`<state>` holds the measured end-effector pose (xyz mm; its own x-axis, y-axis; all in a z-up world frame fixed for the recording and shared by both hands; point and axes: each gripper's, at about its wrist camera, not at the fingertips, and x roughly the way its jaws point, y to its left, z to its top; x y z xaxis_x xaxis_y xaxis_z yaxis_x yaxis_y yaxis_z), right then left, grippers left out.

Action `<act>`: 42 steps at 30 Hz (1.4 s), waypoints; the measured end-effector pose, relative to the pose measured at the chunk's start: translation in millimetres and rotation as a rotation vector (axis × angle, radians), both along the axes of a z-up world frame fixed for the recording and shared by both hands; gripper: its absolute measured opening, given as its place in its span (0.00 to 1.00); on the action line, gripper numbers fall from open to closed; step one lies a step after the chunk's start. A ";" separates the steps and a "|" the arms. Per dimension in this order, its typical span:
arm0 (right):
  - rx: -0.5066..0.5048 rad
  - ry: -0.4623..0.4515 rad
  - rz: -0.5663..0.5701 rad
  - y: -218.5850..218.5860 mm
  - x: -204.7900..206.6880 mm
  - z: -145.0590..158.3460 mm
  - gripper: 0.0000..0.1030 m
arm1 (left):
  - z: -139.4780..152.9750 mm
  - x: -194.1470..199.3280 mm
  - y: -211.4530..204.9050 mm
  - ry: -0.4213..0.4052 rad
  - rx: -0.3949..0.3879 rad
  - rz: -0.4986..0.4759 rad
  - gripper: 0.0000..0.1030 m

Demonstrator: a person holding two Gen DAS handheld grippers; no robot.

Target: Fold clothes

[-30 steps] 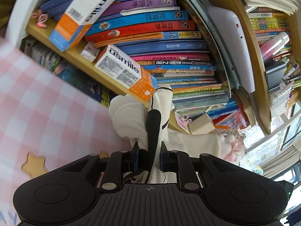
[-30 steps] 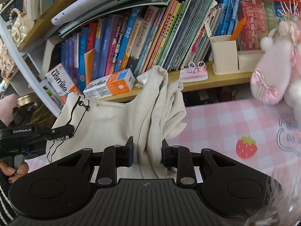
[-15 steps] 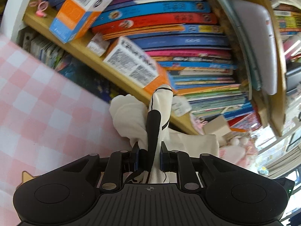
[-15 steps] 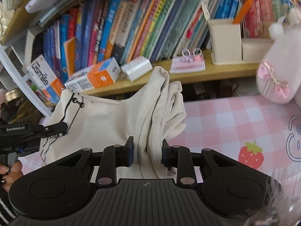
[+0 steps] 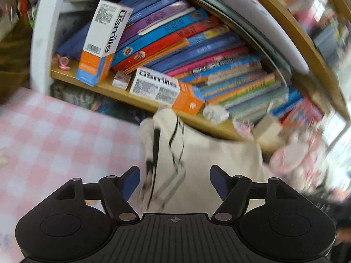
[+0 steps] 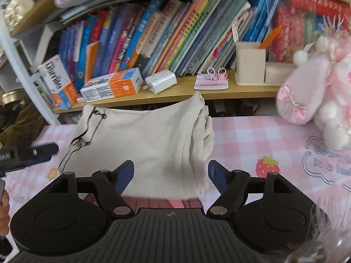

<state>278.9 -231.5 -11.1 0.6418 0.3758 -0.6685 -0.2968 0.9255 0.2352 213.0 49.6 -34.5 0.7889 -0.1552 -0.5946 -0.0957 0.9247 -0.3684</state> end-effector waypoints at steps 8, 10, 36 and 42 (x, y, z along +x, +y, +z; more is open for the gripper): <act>-0.063 -0.047 -0.047 -10.6 -71.0 -4.5 0.83 | -5.7 -83.5 -41.9 0.022 0.166 0.066 0.79; -0.095 -0.051 -0.052 -13.1 -89.2 -6.6 0.86 | -5.4 -100.3 -48.0 0.026 0.166 0.089 0.80; -0.171 -0.068 -0.089 -11.6 -187.2 -23.2 1.00 | -10.5 -168.0 -80.2 0.020 0.300 0.086 0.98; -0.173 -0.052 -0.118 -11.4 -186.6 -27.7 1.00 | -17.6 -163.3 -78.1 0.035 0.294 0.073 0.99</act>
<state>92.2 -242.9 -38.8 0.7102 0.1783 -0.6811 -0.1916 0.9798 0.0567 49.6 -28.5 -52.2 0.7702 0.0834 -0.6323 -0.1732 0.9815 -0.0815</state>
